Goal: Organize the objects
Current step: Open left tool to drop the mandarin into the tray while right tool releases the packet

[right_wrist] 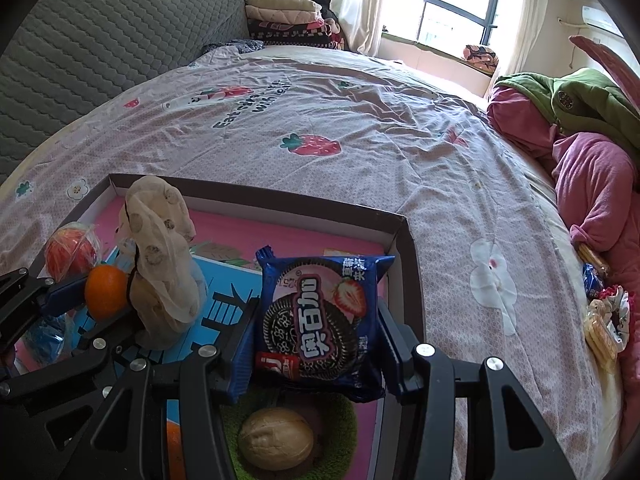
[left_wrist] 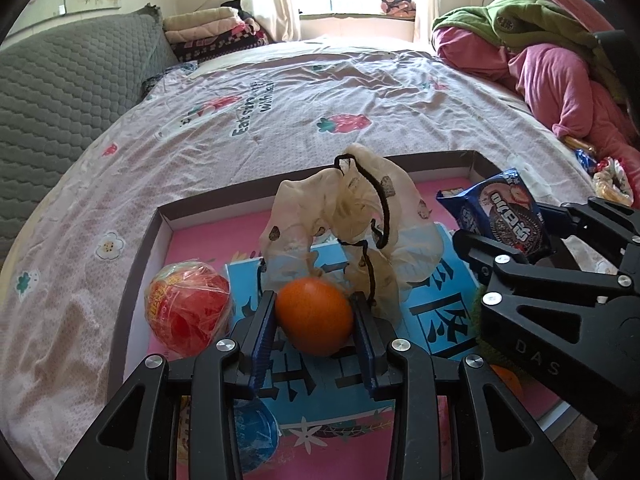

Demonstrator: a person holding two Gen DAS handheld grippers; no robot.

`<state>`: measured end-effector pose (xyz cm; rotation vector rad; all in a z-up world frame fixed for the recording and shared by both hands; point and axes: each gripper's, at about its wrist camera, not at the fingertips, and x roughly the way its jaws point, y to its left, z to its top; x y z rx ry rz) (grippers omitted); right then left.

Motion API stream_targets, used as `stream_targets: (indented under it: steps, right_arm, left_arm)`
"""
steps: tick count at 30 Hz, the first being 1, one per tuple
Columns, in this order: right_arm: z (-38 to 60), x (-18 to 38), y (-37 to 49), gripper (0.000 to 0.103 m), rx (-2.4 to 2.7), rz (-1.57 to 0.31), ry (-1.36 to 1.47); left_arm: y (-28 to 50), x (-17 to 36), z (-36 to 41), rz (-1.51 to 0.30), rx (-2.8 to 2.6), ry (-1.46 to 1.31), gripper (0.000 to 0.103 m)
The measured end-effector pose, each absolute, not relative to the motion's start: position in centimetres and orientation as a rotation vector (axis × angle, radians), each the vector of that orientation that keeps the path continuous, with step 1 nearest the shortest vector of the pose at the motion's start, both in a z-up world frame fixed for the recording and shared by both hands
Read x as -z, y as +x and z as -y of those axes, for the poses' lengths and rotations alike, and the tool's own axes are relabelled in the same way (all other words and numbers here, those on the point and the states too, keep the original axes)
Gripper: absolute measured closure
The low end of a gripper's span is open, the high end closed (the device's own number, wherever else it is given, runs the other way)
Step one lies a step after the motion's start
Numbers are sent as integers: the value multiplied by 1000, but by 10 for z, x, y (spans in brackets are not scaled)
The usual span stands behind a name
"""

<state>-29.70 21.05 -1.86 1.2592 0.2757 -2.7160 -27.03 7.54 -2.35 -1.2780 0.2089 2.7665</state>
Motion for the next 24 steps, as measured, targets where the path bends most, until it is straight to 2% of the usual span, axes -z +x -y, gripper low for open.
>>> stream_targets:
  steps: [3,5,19,24]
  right_arm:
    - [-214,17,-295,51,2722,-260,1258]
    - [-215,15,-294,51,2720,-247,1262]
    - [-222,0,-272,47,2726,-216,1249]
    - [-225,-11,-262,47,2740,-195,1229]
  left_arm:
    - [-269,23,-73,-199,-2760,-1288,65]
    - [-269,22,-72,-186,-2751,-1294,60]
    - [-253,12,-62,-79,-2691,-1319,43]
    - [-245,5,-60,-64,-2692,-1310,42]
